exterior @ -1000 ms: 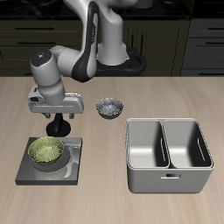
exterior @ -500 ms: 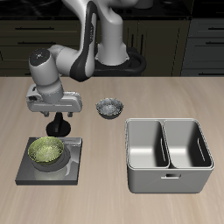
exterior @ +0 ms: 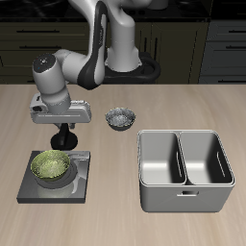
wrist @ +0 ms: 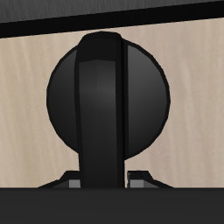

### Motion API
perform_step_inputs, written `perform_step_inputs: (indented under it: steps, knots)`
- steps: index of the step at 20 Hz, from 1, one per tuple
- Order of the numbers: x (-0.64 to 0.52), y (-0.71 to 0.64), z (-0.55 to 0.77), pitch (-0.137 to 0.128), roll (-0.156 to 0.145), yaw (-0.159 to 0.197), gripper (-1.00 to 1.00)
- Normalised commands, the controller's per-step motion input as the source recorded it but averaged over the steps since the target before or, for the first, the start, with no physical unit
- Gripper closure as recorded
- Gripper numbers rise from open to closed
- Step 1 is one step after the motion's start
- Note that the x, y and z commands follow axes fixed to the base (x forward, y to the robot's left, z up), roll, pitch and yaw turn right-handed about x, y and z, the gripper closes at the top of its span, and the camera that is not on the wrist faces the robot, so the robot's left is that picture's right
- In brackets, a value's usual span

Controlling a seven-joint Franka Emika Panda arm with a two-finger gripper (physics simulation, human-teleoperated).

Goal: Place the green bowl on the flat stove and turn on the flat stove

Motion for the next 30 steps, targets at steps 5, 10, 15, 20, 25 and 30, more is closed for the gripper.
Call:
perform_step_inputs:
  steps: [5, 10, 15, 20, 25, 30]
  knots:
    - [0.05, -0.03, 0.19, -0.025, -0.002, 0.051, 1.0]
    - [0.04, -0.24, 0.15, -0.013, -0.033, 0.03, 1.0]
    - [-0.05, -0.33, 0.24, -0.033, -0.044, 0.006, 1.0]
    - [0.07, -0.35, 0.3, -0.031, -0.049, 0.027, 1.0]
    - [0.01, -0.2, 0.27, -0.03, -0.031, 0.048, 1.0]
    - [0.19, -0.41, 0.36, -0.049, -0.079, 0.048, 1.0]
